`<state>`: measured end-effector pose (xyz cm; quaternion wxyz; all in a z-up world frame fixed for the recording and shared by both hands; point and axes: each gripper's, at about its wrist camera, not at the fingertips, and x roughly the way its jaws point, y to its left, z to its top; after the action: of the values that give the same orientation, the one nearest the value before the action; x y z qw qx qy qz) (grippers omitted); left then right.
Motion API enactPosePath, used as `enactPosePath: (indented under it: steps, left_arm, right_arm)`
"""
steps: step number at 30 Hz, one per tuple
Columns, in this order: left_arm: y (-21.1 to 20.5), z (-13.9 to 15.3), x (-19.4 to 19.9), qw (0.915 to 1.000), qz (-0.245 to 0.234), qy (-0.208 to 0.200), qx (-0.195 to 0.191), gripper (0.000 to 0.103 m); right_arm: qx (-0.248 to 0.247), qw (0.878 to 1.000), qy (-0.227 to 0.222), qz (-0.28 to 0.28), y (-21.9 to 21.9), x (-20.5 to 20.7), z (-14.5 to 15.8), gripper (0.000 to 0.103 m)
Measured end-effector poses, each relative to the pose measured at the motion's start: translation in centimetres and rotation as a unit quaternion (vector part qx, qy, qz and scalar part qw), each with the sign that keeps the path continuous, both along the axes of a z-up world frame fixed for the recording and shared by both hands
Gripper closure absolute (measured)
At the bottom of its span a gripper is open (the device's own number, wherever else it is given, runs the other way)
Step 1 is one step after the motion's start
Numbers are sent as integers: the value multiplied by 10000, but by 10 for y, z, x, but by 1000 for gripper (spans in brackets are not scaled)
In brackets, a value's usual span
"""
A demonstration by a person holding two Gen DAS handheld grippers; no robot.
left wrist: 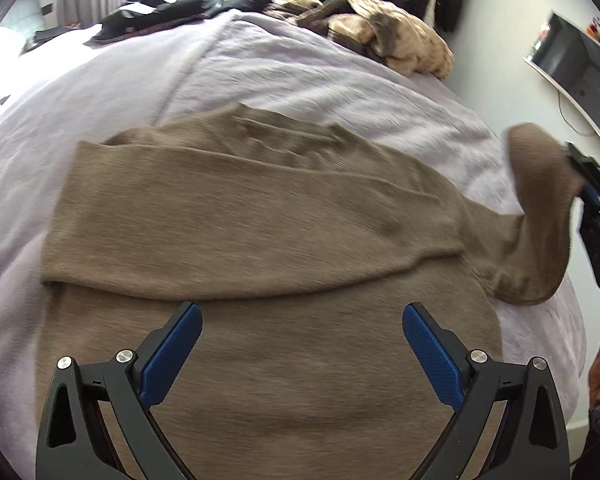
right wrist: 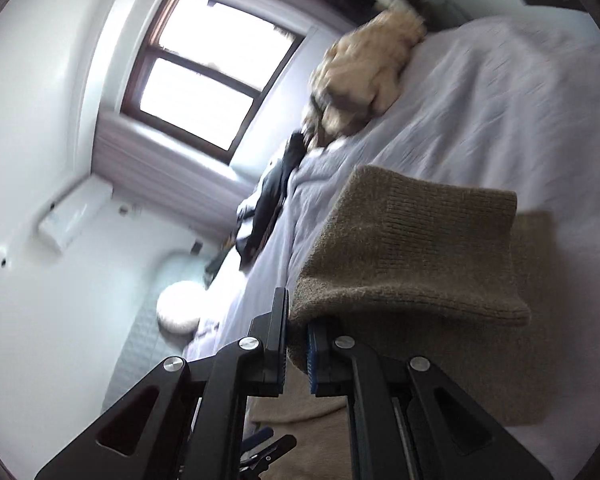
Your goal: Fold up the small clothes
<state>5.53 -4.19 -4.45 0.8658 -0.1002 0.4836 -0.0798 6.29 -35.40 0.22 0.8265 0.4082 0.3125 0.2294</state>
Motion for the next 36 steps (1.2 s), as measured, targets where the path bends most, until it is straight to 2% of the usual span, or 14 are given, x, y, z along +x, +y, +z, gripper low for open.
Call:
enactPosePath:
  steps: [7, 9, 12, 14, 16, 20, 21, 22, 23, 27, 28, 31, 34, 36]
  left_arm:
    - [60, -8, 7, 9988, 489, -13, -46, 3]
    - [72, -10, 8, 9981, 606, -8, -59, 3]
    - [87, -13, 12, 9974, 693, -25, -169, 3]
    - [94, -15, 14, 9975, 668, -65, -208, 3]
    - [97, -18, 19, 9978, 586, -116, -298, 3]
    - [99, -20, 27, 9968, 384, -223, -664, 3]
    - [100, -20, 30, 9956, 307, -264, -849, 3]
    - [104, -21, 33, 9929, 198, -307, -1130, 3]
    - [106, -21, 36, 9901, 115, -320, -1365, 3]
    - [126, -34, 51, 9644, -205, -85, -2637, 3]
    - [131, -40, 55, 9551, -250, 24, -2953, 3]
    - [139, -50, 60, 9385, -323, 208, -3431, 3]
    - [140, -54, 63, 9347, -426, 271, -3519, 2]
    - [137, -55, 65, 9360, -445, 311, -3478, 2]
  right_arm:
    - [-720, 9904, 623, 1001, 125, 46, -48, 94]
    - [-1053, 9837, 949, 1110, 147, 54, -69, 94]
    - [-1121, 9772, 1462, 1051, 150, 58, -99, 90]
    - [-1020, 9772, 1644, 877, 141, 60, -108, 62]
    - [-881, 9813, 1601, 604, 129, 59, -108, 47]
    - [-371, 9858, 1635, -99, 101, 59, -109, 50]
    - [-345, 9855, 1645, -214, 97, 58, -108, 56]
    - [-464, 9850, 1635, -284, 97, 62, -106, 76]
    - [-579, 9855, 1578, -212, 102, 67, -102, 88]
    - [-1300, 9843, 1021, 621, 156, 83, -79, 90]
    - [-1462, 9814, 875, 888, 169, 80, -75, 90]
    - [-2024, 9630, 641, 1658, 218, 74, -73, 88]
    - [-2572, 9408, 645, 2112, 252, 66, -82, 84]
    - [-2684, 9330, 755, 2275, 263, 61, -88, 79]
